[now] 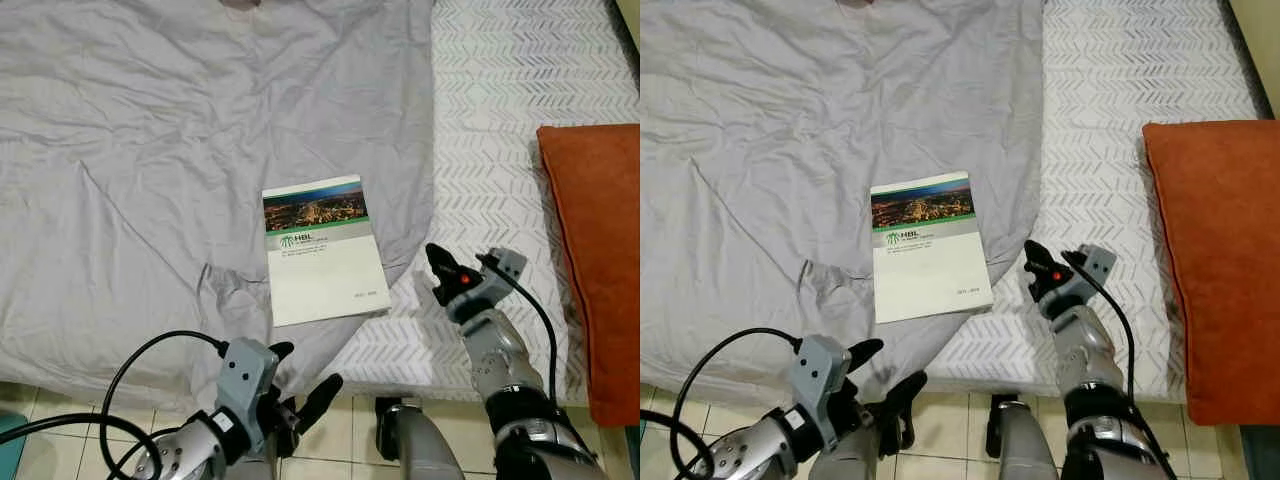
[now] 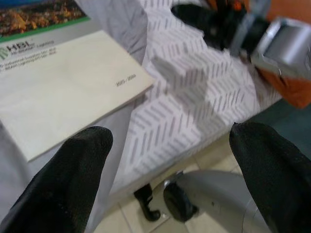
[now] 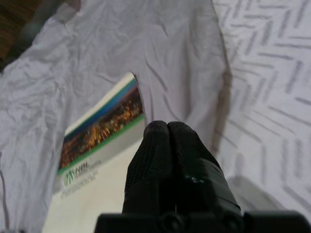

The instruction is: Clean up the room

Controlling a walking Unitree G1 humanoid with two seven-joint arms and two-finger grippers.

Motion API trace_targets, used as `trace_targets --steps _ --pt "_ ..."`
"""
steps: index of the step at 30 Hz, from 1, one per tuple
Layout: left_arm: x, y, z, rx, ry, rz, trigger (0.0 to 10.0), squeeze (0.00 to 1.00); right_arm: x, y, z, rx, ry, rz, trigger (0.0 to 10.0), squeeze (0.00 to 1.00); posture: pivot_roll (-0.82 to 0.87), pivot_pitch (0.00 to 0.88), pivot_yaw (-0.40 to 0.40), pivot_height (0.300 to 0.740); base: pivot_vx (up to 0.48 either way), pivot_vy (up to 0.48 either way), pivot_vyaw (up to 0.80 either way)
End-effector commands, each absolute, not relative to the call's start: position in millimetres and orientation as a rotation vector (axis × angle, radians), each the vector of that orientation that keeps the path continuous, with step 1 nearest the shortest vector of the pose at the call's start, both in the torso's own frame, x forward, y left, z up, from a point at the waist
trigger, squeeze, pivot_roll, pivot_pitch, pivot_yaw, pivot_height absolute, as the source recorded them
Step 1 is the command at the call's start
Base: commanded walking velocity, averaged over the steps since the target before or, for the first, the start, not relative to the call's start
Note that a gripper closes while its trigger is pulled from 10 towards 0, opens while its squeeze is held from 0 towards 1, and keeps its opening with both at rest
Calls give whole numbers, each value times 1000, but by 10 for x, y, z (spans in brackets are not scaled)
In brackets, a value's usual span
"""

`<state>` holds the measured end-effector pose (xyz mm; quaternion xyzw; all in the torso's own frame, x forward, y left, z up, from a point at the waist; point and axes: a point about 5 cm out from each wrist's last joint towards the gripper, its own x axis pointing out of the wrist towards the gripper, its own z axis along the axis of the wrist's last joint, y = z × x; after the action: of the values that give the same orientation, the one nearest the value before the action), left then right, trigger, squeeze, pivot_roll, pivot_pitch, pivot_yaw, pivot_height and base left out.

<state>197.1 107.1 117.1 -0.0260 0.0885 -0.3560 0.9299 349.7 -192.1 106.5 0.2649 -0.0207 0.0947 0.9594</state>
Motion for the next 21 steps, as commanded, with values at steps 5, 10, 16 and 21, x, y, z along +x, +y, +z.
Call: trace_targets --steps 5,10,16,21 --pt "1914 1075 1054 -43 229 -730 10000 0 3373 -1736 831 569 64 250 10000 1000 78 508 58 740 0 0 0" --pt "1932 1093 1052 4 224 -719 10000 0 3330 -1546 577 650 180 207 10000 1000 109 519 77 740 0 0 0" --pt "1912 1132 1057 1 233 -711 10000 0 3275 -1499 444 735 234 134 10000 1000 123 532 89 740 0 0 0" --pt "1886 1145 1065 0 237 -709 10000 0 3240 -1500 359 756 244 71 10000 1000 135 541 97 740 0 0 0"
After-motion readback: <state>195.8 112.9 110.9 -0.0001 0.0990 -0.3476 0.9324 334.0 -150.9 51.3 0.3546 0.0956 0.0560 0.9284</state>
